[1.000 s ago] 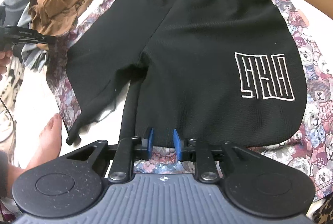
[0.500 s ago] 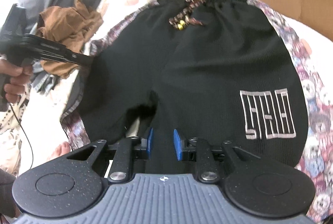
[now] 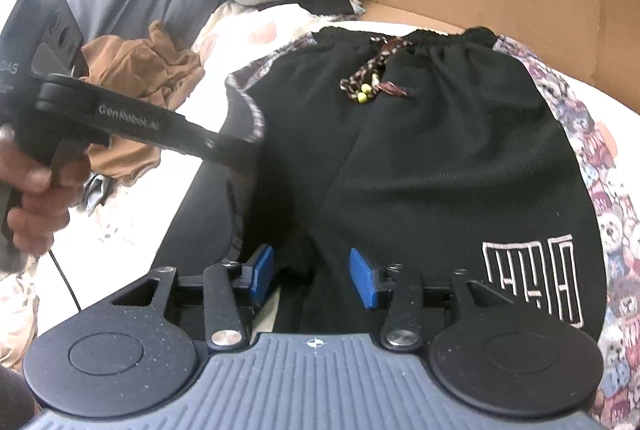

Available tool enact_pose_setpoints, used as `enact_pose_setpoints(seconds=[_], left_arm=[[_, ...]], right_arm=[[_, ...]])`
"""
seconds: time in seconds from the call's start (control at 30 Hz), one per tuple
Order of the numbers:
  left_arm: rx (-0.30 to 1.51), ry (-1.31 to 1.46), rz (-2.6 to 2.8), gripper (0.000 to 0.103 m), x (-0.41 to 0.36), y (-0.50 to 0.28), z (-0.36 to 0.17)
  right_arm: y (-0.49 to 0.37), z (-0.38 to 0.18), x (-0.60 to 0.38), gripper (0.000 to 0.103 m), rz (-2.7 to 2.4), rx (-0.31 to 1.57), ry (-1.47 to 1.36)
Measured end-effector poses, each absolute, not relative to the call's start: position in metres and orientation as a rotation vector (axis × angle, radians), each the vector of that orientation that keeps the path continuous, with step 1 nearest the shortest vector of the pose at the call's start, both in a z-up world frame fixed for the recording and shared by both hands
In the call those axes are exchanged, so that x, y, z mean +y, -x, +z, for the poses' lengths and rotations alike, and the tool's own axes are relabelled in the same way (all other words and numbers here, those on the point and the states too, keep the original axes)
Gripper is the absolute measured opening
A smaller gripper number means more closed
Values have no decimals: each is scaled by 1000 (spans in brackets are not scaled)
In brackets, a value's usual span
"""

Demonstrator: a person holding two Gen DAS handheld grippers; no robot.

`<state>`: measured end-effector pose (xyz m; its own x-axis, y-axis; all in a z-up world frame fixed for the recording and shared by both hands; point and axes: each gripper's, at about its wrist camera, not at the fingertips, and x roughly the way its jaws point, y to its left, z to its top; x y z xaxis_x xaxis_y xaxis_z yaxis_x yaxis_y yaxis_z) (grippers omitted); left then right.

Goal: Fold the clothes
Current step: 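Lift the held shorts corner with the left tool and fold it diagonally across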

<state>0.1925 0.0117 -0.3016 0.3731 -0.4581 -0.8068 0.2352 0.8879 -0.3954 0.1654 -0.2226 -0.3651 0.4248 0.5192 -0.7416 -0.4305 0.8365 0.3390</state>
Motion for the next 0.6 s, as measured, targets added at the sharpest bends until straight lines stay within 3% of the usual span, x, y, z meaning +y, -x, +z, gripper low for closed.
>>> enact_pose_setpoints(seconds=[0.27, 0.4, 0.6], left_arm=[[1122, 231, -513, 7, -7, -190, -308], [1124, 236, -537, 7, -15, -190, -308], [1130, 256, -579, 7, -25, -187, -308]], right_arm=[[-173, -366, -217, 50, 596, 949, -120], [-175, -366, -216, 60, 593, 939, -152], [-178, -367, -214, 61, 592, 925, -172]])
